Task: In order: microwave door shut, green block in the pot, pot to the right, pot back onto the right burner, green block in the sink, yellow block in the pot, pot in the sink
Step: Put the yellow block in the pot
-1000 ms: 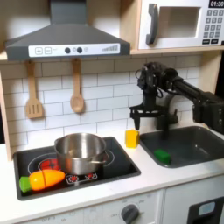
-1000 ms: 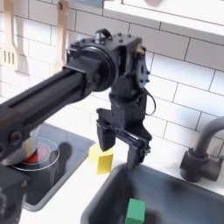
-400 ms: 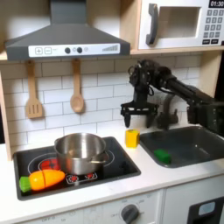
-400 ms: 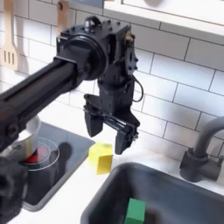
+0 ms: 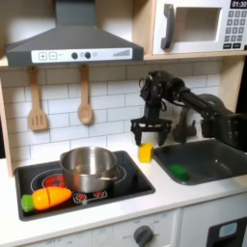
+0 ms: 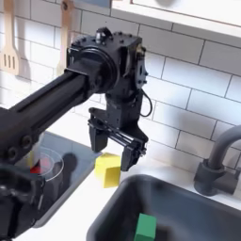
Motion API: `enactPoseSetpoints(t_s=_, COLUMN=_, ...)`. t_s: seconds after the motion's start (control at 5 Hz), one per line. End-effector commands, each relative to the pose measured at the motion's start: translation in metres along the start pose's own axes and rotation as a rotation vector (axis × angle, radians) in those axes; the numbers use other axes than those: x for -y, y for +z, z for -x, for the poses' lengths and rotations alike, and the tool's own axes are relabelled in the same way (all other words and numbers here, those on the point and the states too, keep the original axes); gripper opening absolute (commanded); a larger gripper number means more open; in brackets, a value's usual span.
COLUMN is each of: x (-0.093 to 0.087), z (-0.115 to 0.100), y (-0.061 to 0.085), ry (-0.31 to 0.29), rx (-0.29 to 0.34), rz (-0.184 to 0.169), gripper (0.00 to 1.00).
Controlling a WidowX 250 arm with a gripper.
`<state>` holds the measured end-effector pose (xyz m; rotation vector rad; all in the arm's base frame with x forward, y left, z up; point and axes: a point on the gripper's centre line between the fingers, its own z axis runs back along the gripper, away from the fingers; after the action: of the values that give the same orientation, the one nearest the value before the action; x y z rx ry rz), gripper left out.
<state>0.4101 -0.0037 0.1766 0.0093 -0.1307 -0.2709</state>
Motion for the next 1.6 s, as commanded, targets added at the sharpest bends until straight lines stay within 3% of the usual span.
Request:
enactPoseSetpoints(t_s=0.0, x=-0.006, z=-0.001, y=-0.015, ry=0.000, rx=-0.031, rz=-0.011, gripper=1.00)
enactPoseSetpoints(t_s=0.6, x=-0.011, z=-0.001, y=-0.039, ry=0.001, rx=-0.085, rz=0.007, gripper=1.00)
enactPoseSetpoints(t_s=0.8, x=-0.008, z=-0.002, y=-0.040, ry=-0.012, rx=-0.081, rz=0.010, gripper=1.00)
enactPoseSetpoints(t_s=1.0, x=-0.009, z=-0.001, y=-0.040, ry=-0.008, rx=-0.080, rz=0.009, gripper=0.00)
enactPoseSetpoints(t_s=1.4, x=-0.011, z=0.000, y=-0.031, ry=0.024, rx=-0.055, rz=0.009, gripper=0.00)
